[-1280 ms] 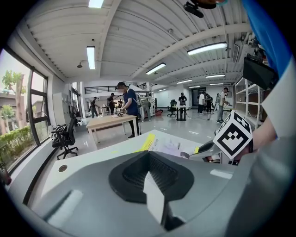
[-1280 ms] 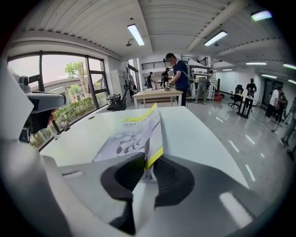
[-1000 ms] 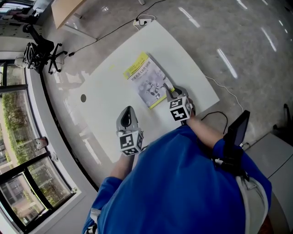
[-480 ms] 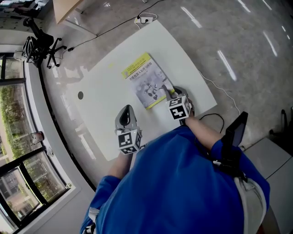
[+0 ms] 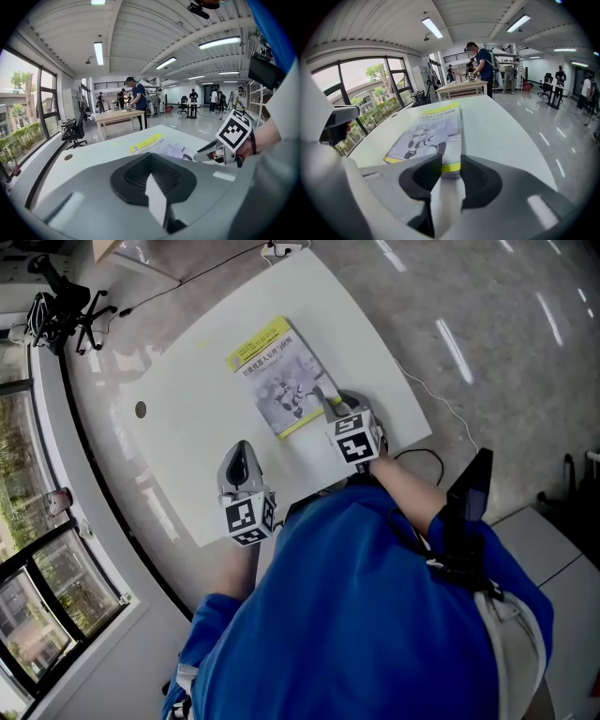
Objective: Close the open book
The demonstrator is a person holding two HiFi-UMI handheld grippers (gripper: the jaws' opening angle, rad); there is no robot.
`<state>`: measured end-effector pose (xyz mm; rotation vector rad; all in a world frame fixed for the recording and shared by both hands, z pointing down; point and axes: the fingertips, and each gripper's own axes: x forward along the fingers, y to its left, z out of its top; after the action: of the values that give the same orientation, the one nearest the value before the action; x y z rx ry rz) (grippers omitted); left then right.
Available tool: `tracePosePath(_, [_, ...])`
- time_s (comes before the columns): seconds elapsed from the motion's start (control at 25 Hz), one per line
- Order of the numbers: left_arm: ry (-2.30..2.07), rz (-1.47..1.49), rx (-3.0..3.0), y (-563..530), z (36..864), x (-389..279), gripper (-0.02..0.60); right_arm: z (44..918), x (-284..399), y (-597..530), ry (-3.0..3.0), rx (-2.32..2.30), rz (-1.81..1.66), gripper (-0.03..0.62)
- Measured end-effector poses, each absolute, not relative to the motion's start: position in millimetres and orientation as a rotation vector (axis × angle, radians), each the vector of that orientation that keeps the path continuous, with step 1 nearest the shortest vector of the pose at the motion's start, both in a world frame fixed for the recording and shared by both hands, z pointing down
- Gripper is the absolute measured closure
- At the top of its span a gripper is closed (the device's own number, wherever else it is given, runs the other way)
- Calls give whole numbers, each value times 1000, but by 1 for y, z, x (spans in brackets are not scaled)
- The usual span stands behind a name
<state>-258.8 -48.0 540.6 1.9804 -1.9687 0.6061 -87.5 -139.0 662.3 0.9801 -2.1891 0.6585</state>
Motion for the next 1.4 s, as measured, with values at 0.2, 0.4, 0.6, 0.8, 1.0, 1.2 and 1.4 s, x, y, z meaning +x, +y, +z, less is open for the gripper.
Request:
tracePosePath(0.2, [-1950, 592, 1968, -24, 550, -261, 574, 659, -68, -124, -2162, 1038, 671, 480])
tracePosePath(0.4, [-1966, 499, 1997, -6, 544, -266, 574, 630, -65, -102, -2191, 1079, 544, 482])
tracePosePath(0.6, [-1990, 401, 2012, 34, 530, -275, 574, 588, -86, -60, -2254, 1106, 415, 494])
tracePosePath(0.8, [-2014, 318, 2044, 80, 509, -283, 574, 548, -112, -10, -2336, 1132, 339, 565])
tracePosePath(1.0, [-2003, 249, 2122, 120, 484, -277, 574, 512, -124, 47, -2390, 1161, 274, 591])
tracePosePath(1.2, [-1979, 239, 2182, 155, 469, -269, 574, 490, -126, 96, -2417, 1164, 262, 591])
tracePosePath(1.4, [-1970, 237, 2207, 179, 470, -257, 574, 479, -118, 124, -2441, 1149, 256, 591])
